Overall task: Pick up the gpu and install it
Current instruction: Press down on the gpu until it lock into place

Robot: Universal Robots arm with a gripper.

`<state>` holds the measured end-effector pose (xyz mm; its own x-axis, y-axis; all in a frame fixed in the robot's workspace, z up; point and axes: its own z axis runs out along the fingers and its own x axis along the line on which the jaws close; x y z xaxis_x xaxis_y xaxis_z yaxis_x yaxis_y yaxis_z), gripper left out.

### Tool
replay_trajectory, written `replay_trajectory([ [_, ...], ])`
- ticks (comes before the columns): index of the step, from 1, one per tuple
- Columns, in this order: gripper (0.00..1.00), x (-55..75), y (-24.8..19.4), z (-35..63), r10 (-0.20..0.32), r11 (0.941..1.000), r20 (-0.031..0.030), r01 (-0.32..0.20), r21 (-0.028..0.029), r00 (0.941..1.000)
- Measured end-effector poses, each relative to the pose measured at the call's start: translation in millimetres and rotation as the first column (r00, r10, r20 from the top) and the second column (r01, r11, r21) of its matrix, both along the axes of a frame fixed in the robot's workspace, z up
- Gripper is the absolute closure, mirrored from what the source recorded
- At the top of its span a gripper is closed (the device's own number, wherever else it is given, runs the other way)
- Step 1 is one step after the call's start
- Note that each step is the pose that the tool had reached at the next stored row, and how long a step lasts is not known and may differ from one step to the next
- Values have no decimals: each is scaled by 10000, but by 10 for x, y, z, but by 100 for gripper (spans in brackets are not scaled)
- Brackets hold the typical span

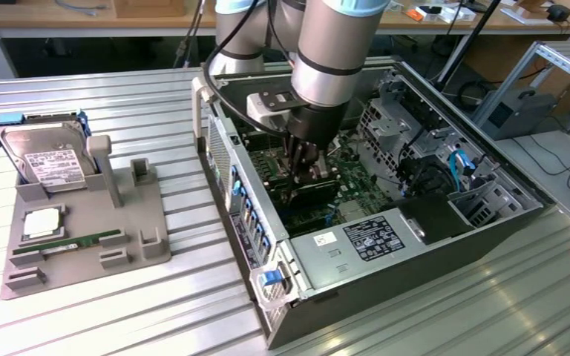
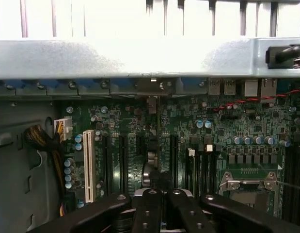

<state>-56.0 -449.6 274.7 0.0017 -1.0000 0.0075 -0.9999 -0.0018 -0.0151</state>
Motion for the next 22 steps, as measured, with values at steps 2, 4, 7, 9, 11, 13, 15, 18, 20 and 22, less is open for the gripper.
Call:
replay_trajectory([
  [2,89,0,0,-22,0,10000,2,0,3,10000],
  [4,89,0,0,-34,2,10000,2,-2,3,10000],
  [7,89,-19,0,-35,0,10000,2,0,4,10000],
  [9,89,-82,-1,-35,1,10000,34,-1,4,10000],
  [11,89,-87,-1,-34,2,10000,35,-2,4,10000],
  [13,89,-117,-1,-35,2,10000,35,-2,3,10000],
  [15,89,-136,0,-34,2,10000,34,-2,4,10000],
  [18,89,-173,0,-42,2,10000,34,-2,4,10000],
  [20,89,-205,0,-55,3,10000,34,-3,7,10000],
  [22,89,-240,1,-65,1,10000,32,-1,9,10000],
])
